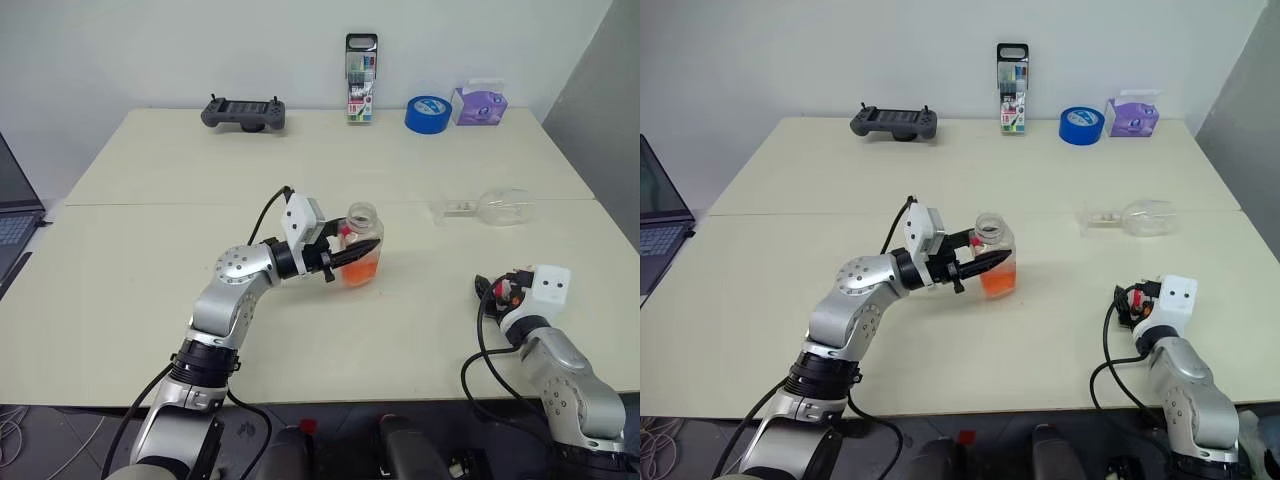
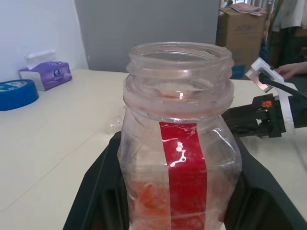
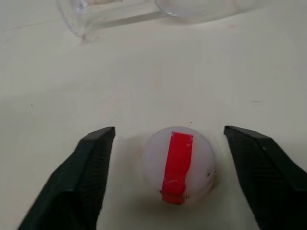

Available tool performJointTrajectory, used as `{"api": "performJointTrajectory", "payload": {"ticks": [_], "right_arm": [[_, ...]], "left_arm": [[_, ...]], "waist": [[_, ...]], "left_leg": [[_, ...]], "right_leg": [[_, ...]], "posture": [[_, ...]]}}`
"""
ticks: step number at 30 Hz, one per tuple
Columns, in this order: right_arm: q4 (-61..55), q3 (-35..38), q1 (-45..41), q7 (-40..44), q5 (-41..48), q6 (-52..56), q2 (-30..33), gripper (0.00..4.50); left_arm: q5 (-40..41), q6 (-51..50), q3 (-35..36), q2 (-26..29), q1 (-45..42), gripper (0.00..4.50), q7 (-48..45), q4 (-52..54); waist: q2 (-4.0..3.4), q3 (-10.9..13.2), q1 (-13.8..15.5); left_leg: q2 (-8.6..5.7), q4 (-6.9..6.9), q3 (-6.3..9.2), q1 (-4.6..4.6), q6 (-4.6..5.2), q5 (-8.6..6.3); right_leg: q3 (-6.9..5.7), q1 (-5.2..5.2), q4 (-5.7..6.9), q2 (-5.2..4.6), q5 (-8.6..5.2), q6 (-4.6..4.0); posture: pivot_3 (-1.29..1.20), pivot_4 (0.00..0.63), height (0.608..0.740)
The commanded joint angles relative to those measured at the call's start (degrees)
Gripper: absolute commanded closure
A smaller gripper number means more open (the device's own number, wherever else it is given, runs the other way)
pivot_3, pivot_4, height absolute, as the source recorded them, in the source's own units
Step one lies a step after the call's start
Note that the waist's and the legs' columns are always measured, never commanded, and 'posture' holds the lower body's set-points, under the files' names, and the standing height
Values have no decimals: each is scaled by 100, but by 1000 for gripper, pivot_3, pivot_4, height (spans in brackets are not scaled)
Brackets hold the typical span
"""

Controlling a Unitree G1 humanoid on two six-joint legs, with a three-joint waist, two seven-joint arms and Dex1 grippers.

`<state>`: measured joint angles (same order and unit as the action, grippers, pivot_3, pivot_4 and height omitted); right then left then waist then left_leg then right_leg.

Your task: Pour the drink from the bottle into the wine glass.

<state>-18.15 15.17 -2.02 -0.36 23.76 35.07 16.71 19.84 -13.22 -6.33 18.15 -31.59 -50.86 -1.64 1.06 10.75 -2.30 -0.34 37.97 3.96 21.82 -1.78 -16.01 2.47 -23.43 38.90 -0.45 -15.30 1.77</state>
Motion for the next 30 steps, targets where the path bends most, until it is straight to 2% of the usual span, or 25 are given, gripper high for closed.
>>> {"api": "performJointTrajectory", "payload": {"ticks": [1,8,12,14,19,23,30], "right_arm": [[-467,282,-194,115,204,76,101,0],[-1047,-202,-603,519,-24,530,761,0],[-1780,-1116,-1455,1646,1140,1477,991,0],[-1907,-1688,-1911,2043,1404,1864,1051,0],[-1258,-2334,-2816,2206,1322,1880,544,0],[-466,-2795,-3496,2169,811,1509,-3,0],[77,-2895,-3759,2309,375,1157,-337,0]], "left_arm": [[26,212,259,29,-195,2631,110,-26],[29,274,696,169,-397,2631,463,-433],[-29,304,1229,456,-560,2631,886,-871],[-101,249,1441,678,-600,2631,1110,-1124],[-230,451,1889,1017,-593,2631,1628,-1594],[-201,704,2347,1078,-503,2631,2105,-1898],[-224,1115,2548,967,-463,2631,2360,-2487]], "waist": [[0,0,8],[0,0,34],[-1,1,-46],[-1,1,-66],[1,0,1],[1,0,47],[13,-7,92]], "left_leg": [[-2,0,6,1,0,0],[-5,1,9,4,0,0],[0,1,10,0,0,0],[2,0,23,-1,0,0],[9,-1,62,15,0,0],[-3,1,44,23,-1,0],[-25,11,45,67,-8,2]], "right_leg": [[0,0,0,-2,10,-16],[-3,-1,-2,-6,10,-17],[-4,-4,4,2,10,-16],[-13,-5,5,14,11,-18],[-34,-7,3,15,14,-25],[-33,-18,0,-42,15,-25],[-35,-44,-11,-72,16,-24]], "posture": [[0,150,740],[0,150,740],[0,150,740],[0,150,740],[0,150,740],[0,150,740],[0,150,740]]}}
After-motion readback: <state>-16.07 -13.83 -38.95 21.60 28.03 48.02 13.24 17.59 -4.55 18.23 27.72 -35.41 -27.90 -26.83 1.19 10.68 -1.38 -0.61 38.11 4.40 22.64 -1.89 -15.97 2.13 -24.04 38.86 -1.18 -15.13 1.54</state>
